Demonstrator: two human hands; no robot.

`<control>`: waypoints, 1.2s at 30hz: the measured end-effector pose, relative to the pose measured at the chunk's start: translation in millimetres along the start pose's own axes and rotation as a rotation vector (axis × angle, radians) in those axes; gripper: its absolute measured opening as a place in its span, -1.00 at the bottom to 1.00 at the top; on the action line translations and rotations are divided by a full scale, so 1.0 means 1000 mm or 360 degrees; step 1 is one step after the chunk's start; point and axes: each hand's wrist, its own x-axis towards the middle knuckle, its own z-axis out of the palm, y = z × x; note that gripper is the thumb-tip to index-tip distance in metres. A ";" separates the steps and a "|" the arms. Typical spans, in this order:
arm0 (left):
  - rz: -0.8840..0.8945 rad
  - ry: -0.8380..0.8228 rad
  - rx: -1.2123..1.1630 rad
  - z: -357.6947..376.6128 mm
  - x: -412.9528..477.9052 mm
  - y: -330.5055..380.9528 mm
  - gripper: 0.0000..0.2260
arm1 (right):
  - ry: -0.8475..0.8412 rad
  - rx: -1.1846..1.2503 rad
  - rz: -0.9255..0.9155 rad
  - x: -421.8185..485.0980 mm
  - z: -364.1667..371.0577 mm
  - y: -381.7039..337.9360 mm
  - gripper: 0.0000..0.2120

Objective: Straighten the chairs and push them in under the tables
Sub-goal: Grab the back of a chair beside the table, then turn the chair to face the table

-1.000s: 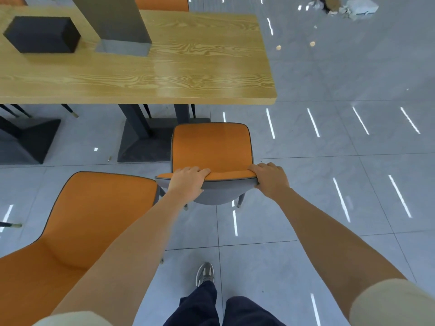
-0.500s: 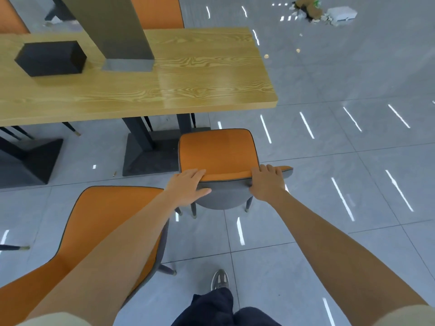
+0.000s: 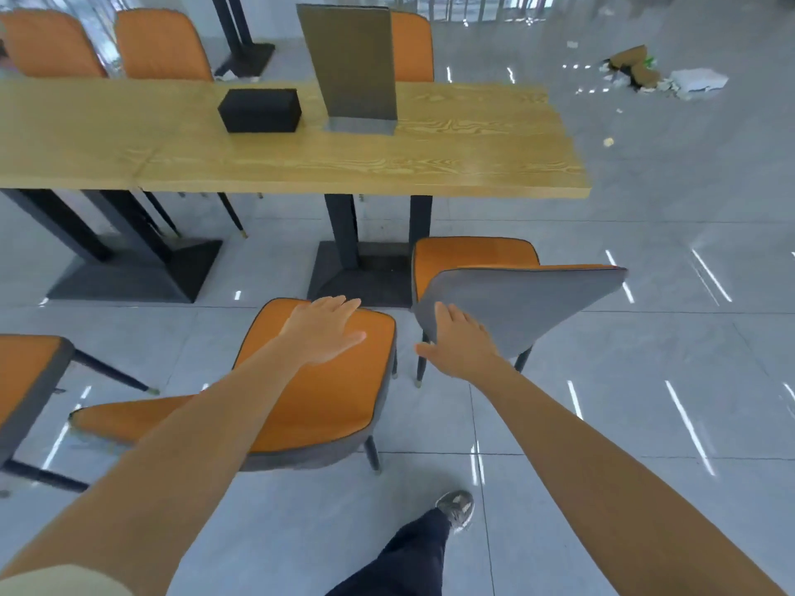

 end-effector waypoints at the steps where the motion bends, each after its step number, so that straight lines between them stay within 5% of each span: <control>1: -0.0029 -0.0006 -0.0033 0.004 -0.019 -0.016 -0.45 | -0.0022 0.0012 -0.0037 -0.009 0.011 -0.017 -0.30; 10: -0.0239 -0.0116 -0.0040 0.028 -0.140 -0.156 -0.36 | -0.0198 -0.0022 -0.0363 -0.052 0.075 -0.163 -0.19; 17: -0.0043 -0.0396 -0.0227 0.049 -0.148 -0.238 -0.12 | -0.0516 0.0021 -0.0324 -0.044 0.113 -0.233 -0.07; 21: 0.0162 -0.0441 -0.0006 0.068 -0.142 -0.267 -0.30 | -0.0496 -0.0019 -0.0189 -0.041 0.137 -0.255 -0.27; 24: 0.0234 -0.0337 0.0047 0.079 -0.137 -0.275 -0.41 | -0.0245 -0.0283 -0.0179 -0.038 0.160 -0.260 -0.47; 36: 0.0380 -0.0150 0.0050 0.086 -0.114 -0.286 -0.49 | -0.0058 -0.0359 -0.0206 -0.019 0.161 -0.255 -0.62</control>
